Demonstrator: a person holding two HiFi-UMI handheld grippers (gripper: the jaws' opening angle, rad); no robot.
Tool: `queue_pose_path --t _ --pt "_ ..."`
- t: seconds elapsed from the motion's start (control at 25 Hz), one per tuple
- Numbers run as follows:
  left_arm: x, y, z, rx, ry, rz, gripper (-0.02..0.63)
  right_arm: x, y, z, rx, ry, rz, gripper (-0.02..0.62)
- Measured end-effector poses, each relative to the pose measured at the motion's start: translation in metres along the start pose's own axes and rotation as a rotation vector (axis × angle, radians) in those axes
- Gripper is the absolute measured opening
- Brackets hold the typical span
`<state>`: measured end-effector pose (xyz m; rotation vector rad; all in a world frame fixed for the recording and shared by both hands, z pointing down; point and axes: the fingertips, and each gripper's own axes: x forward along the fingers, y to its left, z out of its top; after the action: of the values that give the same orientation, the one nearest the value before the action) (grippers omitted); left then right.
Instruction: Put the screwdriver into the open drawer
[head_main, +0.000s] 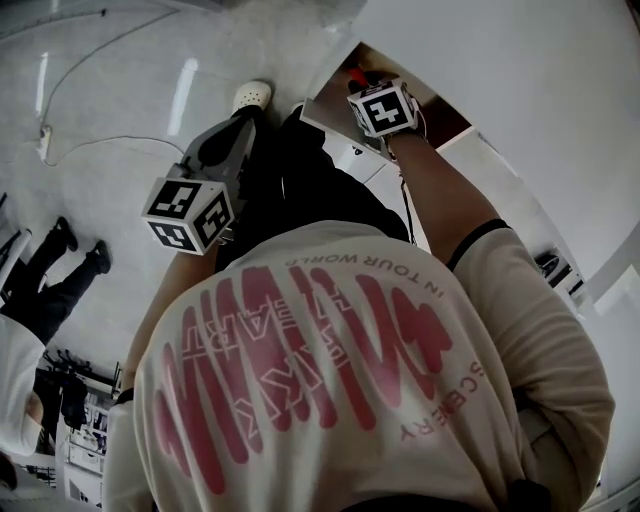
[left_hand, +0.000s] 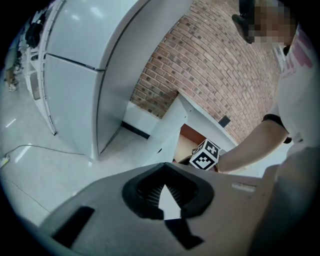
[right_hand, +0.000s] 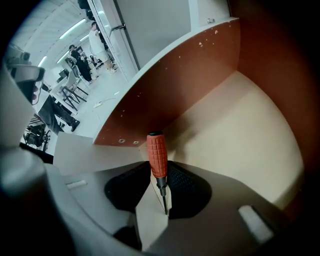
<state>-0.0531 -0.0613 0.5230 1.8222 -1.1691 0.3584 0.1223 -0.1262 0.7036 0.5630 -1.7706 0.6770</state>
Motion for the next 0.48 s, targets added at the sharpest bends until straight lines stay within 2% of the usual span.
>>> queue_pose_path --t 0.32,0.48 --pt "-0.001 0.014 -0.006 -0.031 -0.009 0.027 0.003 0.017 0.001 -0.008 -0.005 0.062 0.01 0.117" --pt "-0.003 0.017 -0.006 -0.038 -0.014 0.033 0.003 0.02 -0.002 -0.009 -0.028 0.066 -0.011 0.118"
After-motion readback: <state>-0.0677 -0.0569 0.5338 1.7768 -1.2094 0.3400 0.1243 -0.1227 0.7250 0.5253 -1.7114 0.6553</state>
